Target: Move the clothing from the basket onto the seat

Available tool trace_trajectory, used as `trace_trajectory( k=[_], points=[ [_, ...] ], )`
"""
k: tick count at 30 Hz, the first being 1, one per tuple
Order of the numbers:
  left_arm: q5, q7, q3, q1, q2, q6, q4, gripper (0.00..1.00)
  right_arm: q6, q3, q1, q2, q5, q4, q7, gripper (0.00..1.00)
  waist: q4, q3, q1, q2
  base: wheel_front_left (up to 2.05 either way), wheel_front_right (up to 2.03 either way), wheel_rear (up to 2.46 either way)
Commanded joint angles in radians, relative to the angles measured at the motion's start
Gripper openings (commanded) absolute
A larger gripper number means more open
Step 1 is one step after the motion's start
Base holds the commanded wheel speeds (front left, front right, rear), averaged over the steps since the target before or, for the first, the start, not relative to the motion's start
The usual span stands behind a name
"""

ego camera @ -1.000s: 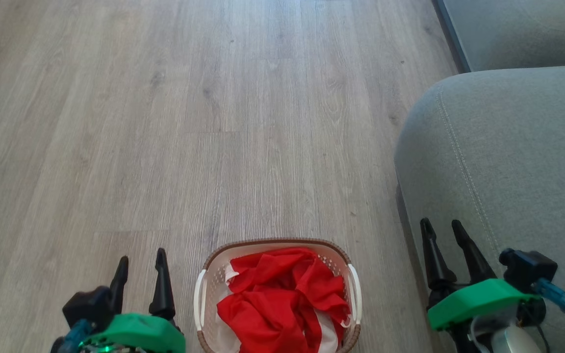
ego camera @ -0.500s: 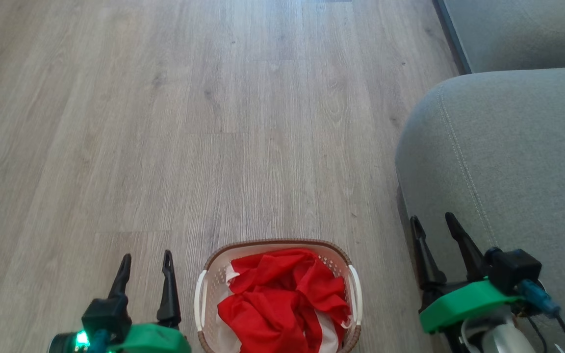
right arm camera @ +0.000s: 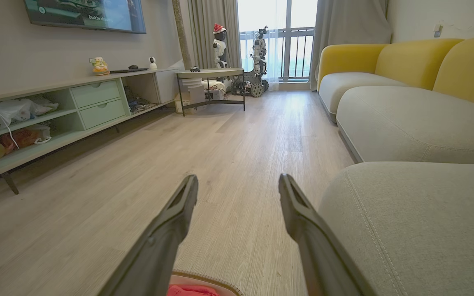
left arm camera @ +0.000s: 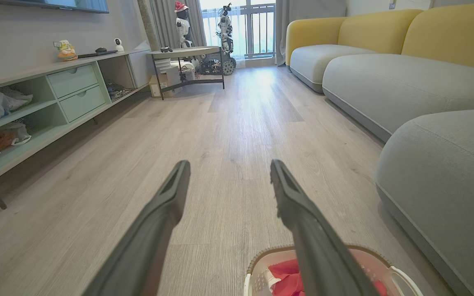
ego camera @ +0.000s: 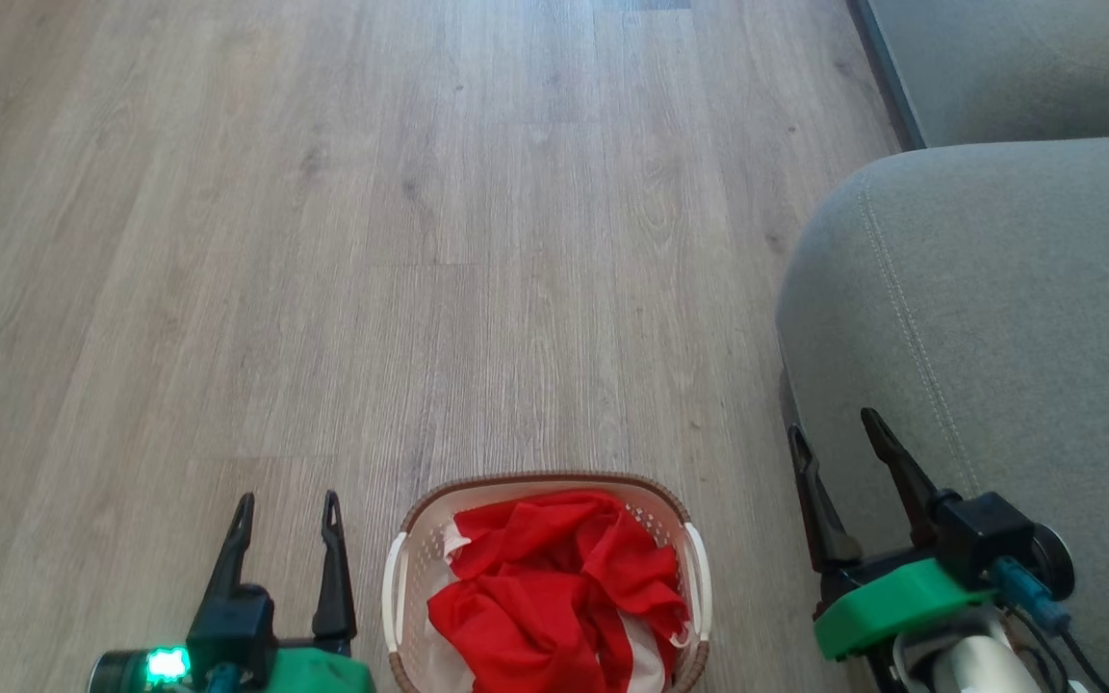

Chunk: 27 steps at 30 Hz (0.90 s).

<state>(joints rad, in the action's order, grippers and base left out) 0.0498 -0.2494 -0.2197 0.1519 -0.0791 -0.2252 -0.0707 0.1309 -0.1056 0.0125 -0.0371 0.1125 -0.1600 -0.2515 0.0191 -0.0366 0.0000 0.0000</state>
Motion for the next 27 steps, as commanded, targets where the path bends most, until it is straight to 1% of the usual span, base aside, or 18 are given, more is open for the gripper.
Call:
trace_trajectory(
  k=[1,20,27],
  points=[
    [-0.007,-0.012,0.03,-0.025,-0.001,-0.001,0.034,1.0,0.0,-0.026,-0.021,-0.013,-0.006,0.04,-0.01,1.0,0.0,0.0,0.0,0.0,0.0,0.0,0.0],
    [-0.015,-0.012,0.044,-0.026,0.01,0.018,0.03,1.0,0.0,-0.023,-0.023,-0.013,-0.001,0.039,-0.01,1.0,-0.002,0.005,0.0,0.0,0.0,0.0,0.0],
    [-0.023,-0.012,0.038,-0.036,0.011,0.032,0.027,1.0,0.0,-0.013,-0.027,-0.013,-0.004,0.046,-0.01,1.0,-0.001,0.03,0.0,0.0,0.0,0.0,0.0]
  ],
)
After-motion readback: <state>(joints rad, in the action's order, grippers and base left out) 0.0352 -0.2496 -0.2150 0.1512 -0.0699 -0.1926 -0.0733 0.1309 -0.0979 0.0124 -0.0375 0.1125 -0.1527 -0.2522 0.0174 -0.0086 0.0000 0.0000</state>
